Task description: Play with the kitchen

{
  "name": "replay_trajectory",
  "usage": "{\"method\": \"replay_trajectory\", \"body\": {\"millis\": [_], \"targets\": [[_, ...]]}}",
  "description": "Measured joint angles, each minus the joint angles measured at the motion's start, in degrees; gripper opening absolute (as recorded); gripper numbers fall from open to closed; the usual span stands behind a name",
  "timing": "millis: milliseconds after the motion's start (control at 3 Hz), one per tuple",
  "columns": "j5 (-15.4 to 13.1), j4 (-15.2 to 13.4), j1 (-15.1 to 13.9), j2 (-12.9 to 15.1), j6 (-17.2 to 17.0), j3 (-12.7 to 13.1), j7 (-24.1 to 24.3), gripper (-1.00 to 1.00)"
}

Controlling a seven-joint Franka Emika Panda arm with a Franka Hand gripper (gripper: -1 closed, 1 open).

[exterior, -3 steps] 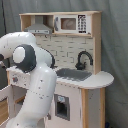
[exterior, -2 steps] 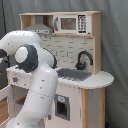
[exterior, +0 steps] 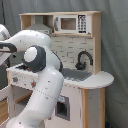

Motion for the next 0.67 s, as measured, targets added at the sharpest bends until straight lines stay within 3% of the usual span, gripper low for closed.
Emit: {"method": "replay_trajectory", "body": {"millis": [667], "targets": [[0.00,7.37,1.92,2.00,3.10,-5.28,-7.16,1.00]]}}
